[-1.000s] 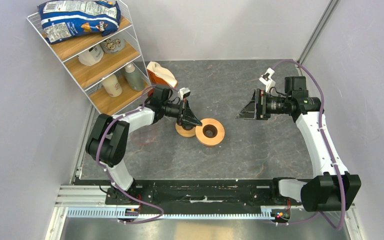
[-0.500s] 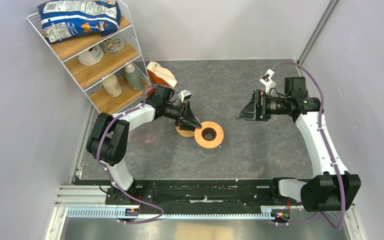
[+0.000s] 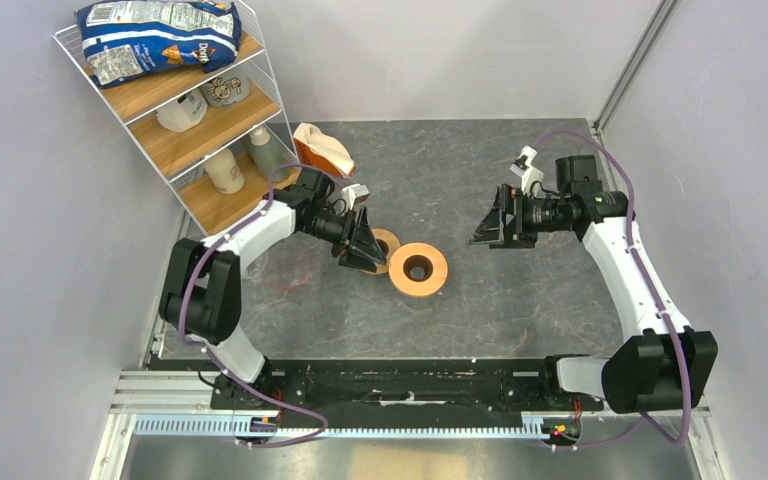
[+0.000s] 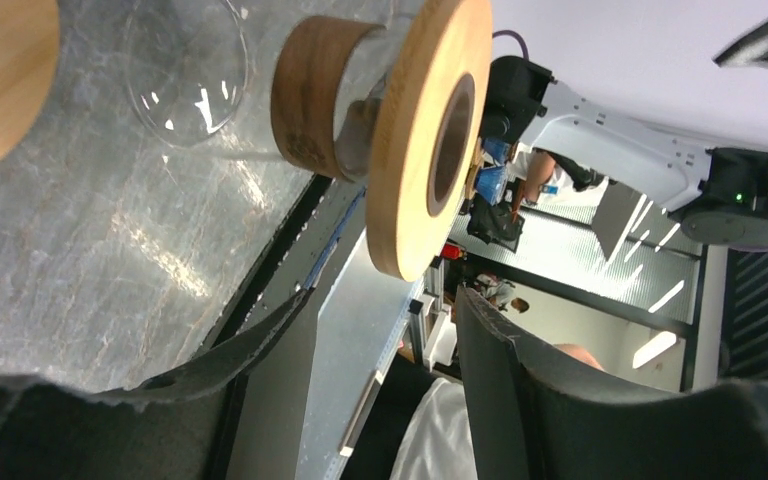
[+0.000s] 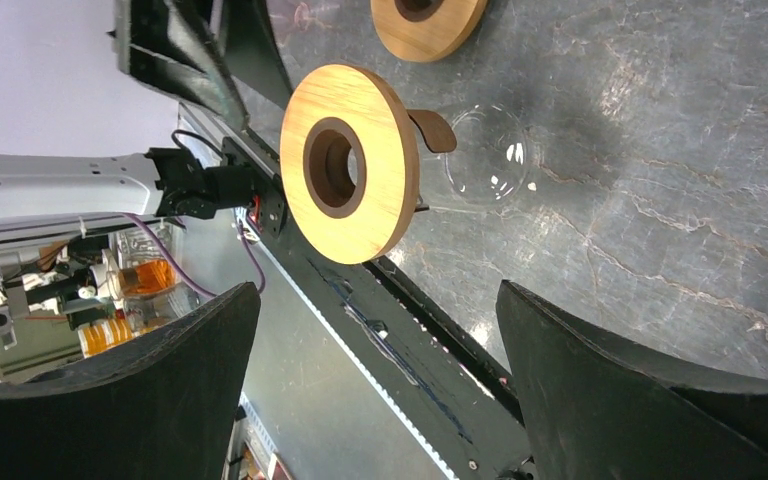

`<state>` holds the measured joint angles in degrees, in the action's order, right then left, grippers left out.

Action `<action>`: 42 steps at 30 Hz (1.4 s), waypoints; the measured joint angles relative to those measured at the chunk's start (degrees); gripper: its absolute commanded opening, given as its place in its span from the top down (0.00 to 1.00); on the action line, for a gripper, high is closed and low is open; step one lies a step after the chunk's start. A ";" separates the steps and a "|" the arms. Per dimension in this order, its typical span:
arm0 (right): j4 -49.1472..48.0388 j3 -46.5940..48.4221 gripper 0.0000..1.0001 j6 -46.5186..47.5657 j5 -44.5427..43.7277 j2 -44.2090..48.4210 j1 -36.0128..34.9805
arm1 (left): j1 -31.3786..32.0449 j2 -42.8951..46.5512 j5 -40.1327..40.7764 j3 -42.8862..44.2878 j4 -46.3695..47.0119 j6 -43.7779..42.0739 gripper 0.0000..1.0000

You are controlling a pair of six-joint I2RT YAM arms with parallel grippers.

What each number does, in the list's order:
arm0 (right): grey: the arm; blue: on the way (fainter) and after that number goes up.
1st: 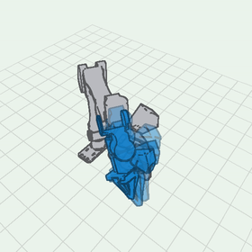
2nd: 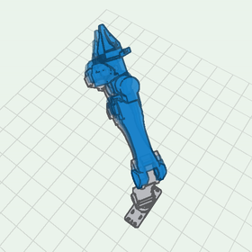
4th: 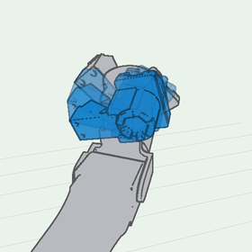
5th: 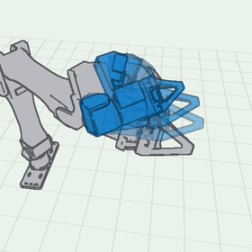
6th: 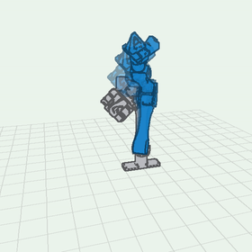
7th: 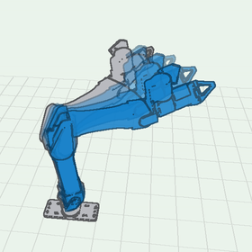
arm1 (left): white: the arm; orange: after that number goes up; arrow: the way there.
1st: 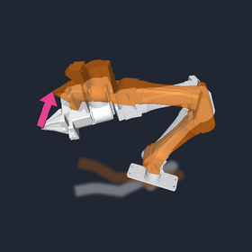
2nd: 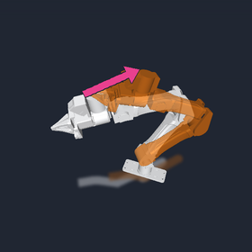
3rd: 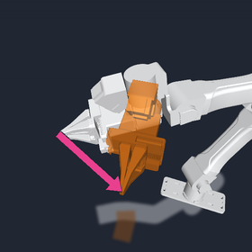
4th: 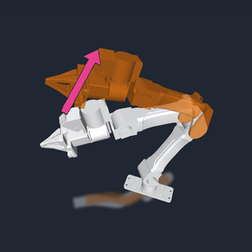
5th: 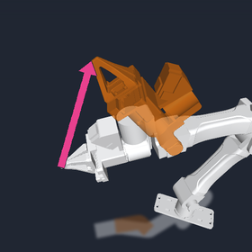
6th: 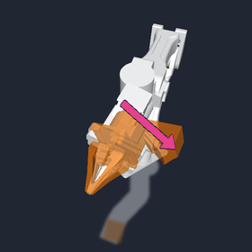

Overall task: Place the coffee filter in the dripper
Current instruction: Place the dripper holder onto the coffee server.

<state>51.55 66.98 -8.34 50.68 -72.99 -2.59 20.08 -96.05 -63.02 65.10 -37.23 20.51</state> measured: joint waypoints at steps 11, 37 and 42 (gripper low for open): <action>0.24 -1.20 0.03 2.21 -1.70 -1.38 -2.84 | 2.10 2.45 -0.07 -0.66 -2.60 -2.80 0.47; 0.48 -1.20 0.03 3.82 -1.64 -1.38 -2.84 | 5.42 -1.53 -1.31 -0.66 6.54 1.88 0.83; 0.55 -1.20 0.03 3.93 -1.64 -1.36 -2.84 | 5.46 -2.36 -2.23 -0.68 7.45 2.86 0.83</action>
<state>52.10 65.78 -4.40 49.04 -74.35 -5.43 25.54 -98.41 -65.25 64.42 -29.78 23.38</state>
